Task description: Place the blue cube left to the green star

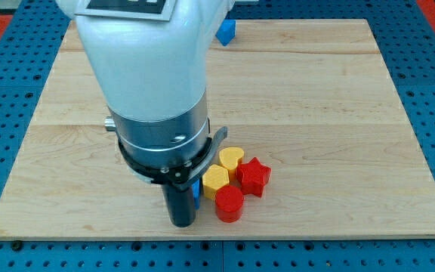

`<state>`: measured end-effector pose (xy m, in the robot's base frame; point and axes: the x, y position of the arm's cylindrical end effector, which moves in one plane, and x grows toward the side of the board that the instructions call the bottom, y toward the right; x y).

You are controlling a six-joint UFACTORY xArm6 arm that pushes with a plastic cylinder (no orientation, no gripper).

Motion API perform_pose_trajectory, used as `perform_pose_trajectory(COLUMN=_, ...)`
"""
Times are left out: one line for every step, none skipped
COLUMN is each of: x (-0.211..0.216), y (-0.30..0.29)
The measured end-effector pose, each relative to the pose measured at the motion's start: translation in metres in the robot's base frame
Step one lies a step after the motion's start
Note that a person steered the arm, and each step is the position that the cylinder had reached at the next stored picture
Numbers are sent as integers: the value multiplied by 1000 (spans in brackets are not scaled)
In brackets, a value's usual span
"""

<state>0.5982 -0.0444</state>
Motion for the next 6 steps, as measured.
perform_pose_trajectory(x=-4, y=23)
perform_pose_trajectory(x=-24, y=-29)
perform_pose_trajectory(x=-47, y=-102)
perform_pose_trajectory(x=-31, y=-93)
perform_pose_trajectory(x=-2, y=-34)
perform_pose_trajectory(x=-34, y=-29)
